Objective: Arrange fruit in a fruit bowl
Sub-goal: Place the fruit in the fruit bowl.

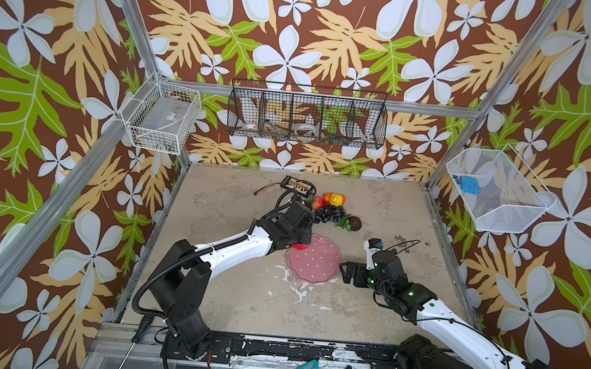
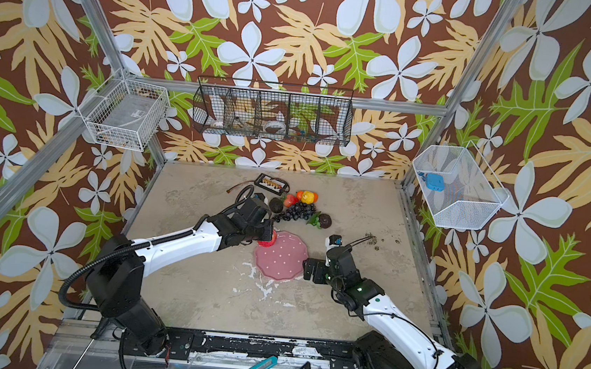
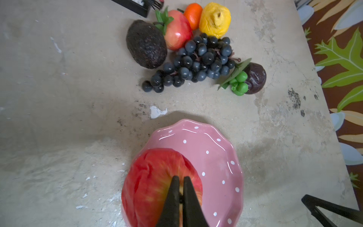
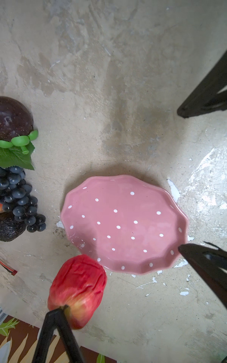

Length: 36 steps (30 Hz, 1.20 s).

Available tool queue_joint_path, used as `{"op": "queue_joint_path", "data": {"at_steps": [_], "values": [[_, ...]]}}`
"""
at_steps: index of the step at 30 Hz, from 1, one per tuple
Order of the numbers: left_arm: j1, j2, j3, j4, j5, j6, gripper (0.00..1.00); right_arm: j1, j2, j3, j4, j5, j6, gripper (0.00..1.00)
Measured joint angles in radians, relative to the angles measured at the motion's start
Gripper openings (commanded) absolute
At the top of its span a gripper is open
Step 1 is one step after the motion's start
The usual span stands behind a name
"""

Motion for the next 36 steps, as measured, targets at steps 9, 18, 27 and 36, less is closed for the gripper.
{"op": "queue_joint_path", "data": {"at_steps": [9, 18, 27, 36], "values": [[-0.015, 0.068, 0.003, 0.058, 0.031, -0.021, 0.00, 0.000, -0.021, -0.025, 0.001, 0.000, 0.008, 1.00], [-0.016, 0.111, 0.014, 0.072, 0.015, -0.020, 0.00, 0.000, -0.027, -0.031, 0.002, -0.001, 0.008, 1.00], [-0.017, 0.126, 0.020, 0.073, -0.021, -0.017, 0.08, 0.000, -0.014, -0.032, 0.003, -0.005, 0.011, 1.00], [-0.017, 0.128, 0.019, 0.073, -0.023, -0.017, 0.23, 0.000, -0.020, -0.032, 0.003, -0.004, 0.011, 1.00]]}}
